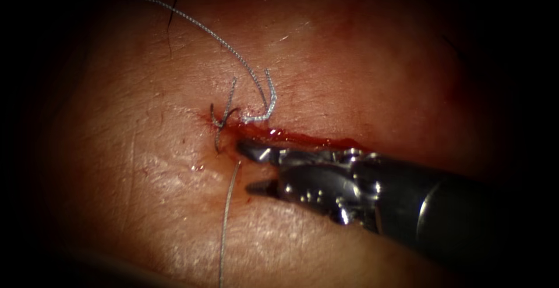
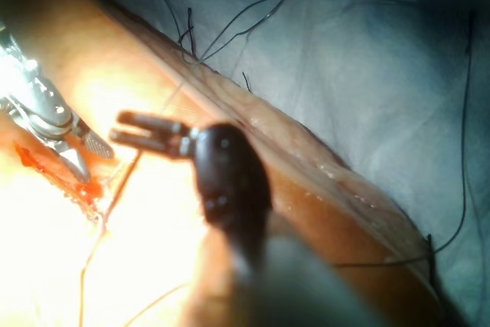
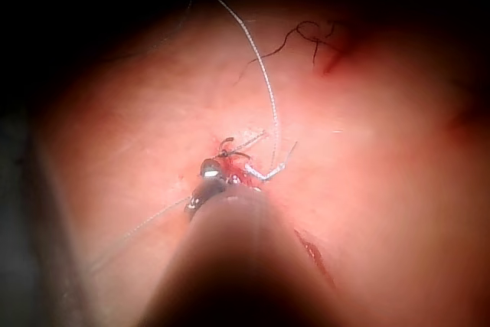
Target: Wound Closure
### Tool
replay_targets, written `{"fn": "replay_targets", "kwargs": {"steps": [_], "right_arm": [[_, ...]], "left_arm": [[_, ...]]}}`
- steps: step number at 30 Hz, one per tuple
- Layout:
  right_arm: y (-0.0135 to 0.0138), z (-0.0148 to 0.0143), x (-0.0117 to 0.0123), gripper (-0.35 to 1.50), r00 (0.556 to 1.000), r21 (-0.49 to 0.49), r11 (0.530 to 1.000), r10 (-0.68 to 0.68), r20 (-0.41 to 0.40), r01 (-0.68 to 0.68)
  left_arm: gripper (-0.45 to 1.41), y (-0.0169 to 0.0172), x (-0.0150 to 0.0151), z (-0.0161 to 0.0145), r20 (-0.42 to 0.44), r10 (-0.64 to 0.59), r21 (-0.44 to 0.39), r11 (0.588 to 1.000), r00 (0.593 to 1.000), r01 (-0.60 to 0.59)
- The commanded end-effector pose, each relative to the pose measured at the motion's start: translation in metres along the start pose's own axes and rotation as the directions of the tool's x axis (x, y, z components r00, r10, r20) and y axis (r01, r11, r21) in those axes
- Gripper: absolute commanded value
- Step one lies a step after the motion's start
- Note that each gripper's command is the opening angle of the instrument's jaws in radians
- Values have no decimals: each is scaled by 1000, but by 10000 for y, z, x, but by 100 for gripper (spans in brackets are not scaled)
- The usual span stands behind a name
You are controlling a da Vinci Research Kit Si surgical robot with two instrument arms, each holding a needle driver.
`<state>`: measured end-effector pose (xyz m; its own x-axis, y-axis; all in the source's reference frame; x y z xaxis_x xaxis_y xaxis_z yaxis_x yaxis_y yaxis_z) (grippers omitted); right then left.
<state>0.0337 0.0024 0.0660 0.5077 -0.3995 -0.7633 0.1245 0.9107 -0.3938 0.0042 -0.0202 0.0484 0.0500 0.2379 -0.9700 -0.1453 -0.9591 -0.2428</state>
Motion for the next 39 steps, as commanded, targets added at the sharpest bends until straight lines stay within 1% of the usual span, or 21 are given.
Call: {"fn": "replay_targets", "kwargs": {"steps": [1,2,3,6,8,9,13,14,15,16,19,20,22,23,26,28,29,31,33,37,39], "right_arm": [[-10,21,4,136,1000,9,1000,-8,2,8],[-11,24,5,136,1000,8,1000,-15,4,15],[-12,25,6,136,1000,11,1000,-21,5,21],[-11,24,6,136,999,12,999,-38,6,38],[-10,23,5,133,999,12,999,-43,5,43],[-9,24,5,128,999,12,999,-42,6,42],[-5,34,2,123,999,9,999,-41,12,40],[-6,36,1,115,999,14,999,-41,15,40],[-7,37,1,71,999,55,998,-40,23,38],[-9,37,1,-35,999,129,991,-36,24,32],[-18,42,-7,-35,998,202,978,-55,8,52],[-24,42,-10,-35,1000,225,974,-30,2,29],[-31,31,-9,-35,1000,226,974,13,7,-14],[-31,30,-8,-35,1000,227,974,12,6,-13],[-53,-14,19,-35,999,238,971,37,7,-38],[-72,-56,50,-35,999,243,969,41,3,-41],[-79,-72,65,-35,999,252,967,49,0,-47],[-98,-109,104,-35,999,272,961,50,-9,-45],[-108,-135,134,-35,999,279,959,46,-20,-39],[-111,-155,159,-35,998,288,956,56,-27,-46],[-103,-154,152,-35,997,269,962,65,-30,-54]], "left_arm": [[-45,10,-16,4,8,-10,-5,1000,1000,10],[-45,12,-25,9,14,-13,-8,1000,1000,13],[-45,12,-29,11,15,-16,-11,1000,1000,16],[-45,24,-67,37,42,-29,-32,999,999,30],[-45,26,-78,43,43,-36,-38,999,998,38],[-45,25,-82,43,44,-40,-42,998,998,41],[-45,25,-84,42,43,-44,-44,998,998,46],[-45,26,-85,43,46,-44,-45,998,998,46],[-45,26,-85,43,46,-43,-45,998,998,45],[-45,26,-85,43,46,-43,-45,998,998,45],[-45,26,-85,44,46,-43,-45,998,998,45],[-45,26,-85,44,46,-43,-45,998,998,45],[-45,26,-85,44,46,-43,-45,998,998,45],[-45,27,-85,44,46,-43,-45,998,998,45],[-45,28,-87,46,51,-46,-46,998,998,48],[-45,29,-91,48,54,-49,-47,998,997,51],[-45,29,-92,48,53,-48,-47,998,997,50],[-45,29,-93,49,53,-53,-47,997,997,55],[-45,29,-93,49,53,-53,-48,997,997,55],[-45,30,-93,49,52,-53,-49,997,997,55],[-45,30,-93,50,55,-52,-50,997,997,55]]}}
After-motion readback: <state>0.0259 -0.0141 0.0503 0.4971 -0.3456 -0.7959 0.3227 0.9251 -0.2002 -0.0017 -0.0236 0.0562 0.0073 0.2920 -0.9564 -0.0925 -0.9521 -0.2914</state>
